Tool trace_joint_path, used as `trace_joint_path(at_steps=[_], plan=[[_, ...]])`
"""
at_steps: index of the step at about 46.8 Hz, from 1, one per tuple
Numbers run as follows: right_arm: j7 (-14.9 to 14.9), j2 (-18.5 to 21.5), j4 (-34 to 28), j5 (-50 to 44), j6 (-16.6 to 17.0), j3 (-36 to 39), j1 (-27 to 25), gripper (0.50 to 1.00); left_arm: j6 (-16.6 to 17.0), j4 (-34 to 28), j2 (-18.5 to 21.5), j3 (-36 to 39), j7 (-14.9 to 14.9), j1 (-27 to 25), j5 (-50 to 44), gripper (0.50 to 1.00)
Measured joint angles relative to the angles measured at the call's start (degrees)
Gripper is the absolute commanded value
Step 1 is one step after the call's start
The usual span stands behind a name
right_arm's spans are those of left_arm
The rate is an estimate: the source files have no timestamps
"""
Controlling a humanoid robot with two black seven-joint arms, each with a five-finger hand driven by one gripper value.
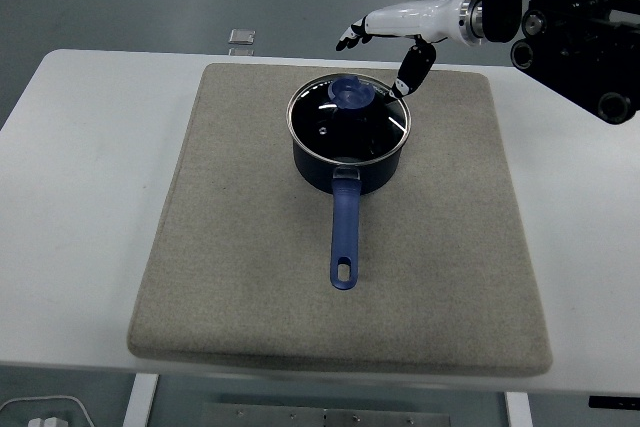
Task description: Lift the pot lid and place it to the right of the pot.
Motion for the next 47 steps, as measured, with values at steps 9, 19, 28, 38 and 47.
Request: trace_joint_path(at_steps=[9,19,28,38,47], plan=[[1.3,2.3,0.01,-2.49,0.32,-0.9,0.44,0.921,0.0,0.0,0.0,0.0,0.0,0.0,0.0,1.0],[1.52,3.59,-0.01,-5.13,0.41,-2.68,0.18,0.919,0.0,0.0,0.0,0.0,-0.01,0.01,0.0,1.0],[1.53,3.36,-0.09,-6.94,0.39,-2.88,0.04,0.917,0.0,0.0,0.0,0.0,-0.03,-0.02,0.0,1.0],[1.57,2.69,-0.19,-7.16,0.33,-2.83,0.14,0.915,0.0,0.0,0.0,0.0,-0.03,0.0,0.0,1.0],[1.77,2.64,-0.19,-7.09,0.32,-2.65,0.26,0.893,0.0,0.0,0.0,0.0,-0.03,0.0,0.0,1.0]])
